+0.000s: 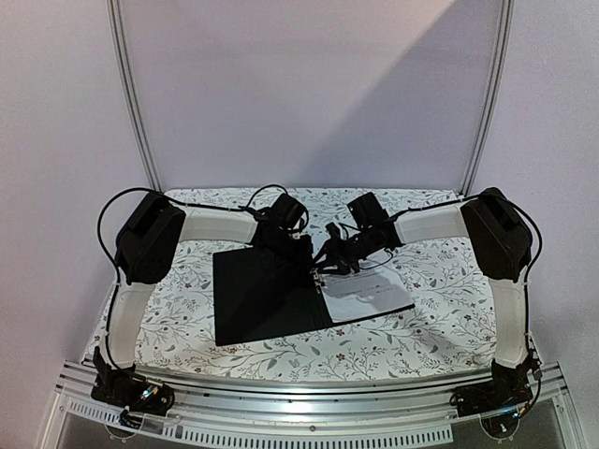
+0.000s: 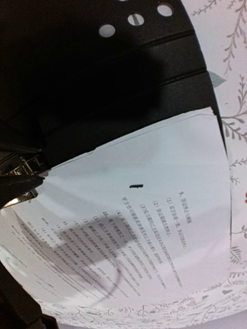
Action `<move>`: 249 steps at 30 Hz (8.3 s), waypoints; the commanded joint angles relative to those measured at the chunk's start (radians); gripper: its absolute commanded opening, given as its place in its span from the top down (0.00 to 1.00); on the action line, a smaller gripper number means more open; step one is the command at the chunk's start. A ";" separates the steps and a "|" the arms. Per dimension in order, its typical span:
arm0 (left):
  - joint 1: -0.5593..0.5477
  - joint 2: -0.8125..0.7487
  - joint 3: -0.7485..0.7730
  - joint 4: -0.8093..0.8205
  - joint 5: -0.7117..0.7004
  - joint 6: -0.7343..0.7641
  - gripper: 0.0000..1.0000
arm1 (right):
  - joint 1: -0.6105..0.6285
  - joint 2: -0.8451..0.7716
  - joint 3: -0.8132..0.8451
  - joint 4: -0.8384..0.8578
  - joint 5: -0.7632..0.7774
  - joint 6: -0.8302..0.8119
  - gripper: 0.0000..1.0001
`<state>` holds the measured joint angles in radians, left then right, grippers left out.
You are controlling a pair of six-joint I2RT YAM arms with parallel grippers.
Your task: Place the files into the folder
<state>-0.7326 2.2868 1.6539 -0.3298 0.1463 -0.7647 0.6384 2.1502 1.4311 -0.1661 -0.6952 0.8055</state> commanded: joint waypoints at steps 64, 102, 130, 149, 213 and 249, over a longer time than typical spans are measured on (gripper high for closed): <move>-0.002 0.021 -0.052 0.048 0.032 -0.015 0.86 | 0.015 -0.070 -0.279 0.072 0.046 0.033 1.00; -0.005 0.042 -0.068 0.070 0.047 -0.021 0.88 | 0.041 0.104 -0.113 -0.280 0.247 -0.173 0.94; -0.001 -0.166 0.020 0.130 -0.122 0.182 0.57 | 0.029 -0.163 -0.251 0.005 -0.033 0.024 0.60; 0.297 -0.843 -0.746 0.076 -0.347 0.223 0.44 | 0.052 -0.233 -0.034 -0.368 0.484 -0.346 0.63; 0.250 -0.857 -1.026 0.100 -0.292 -0.046 0.16 | 0.236 0.280 0.427 -0.659 0.824 -0.280 1.00; 0.200 -0.782 -1.111 0.379 -0.024 -0.038 0.08 | 0.155 -0.048 0.265 -0.473 0.648 -0.229 1.00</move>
<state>-0.5278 1.4582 0.5343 0.0559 0.0631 -0.8116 0.7944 2.1609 1.6913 -0.6357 -0.0391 0.5846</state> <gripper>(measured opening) 0.915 0.028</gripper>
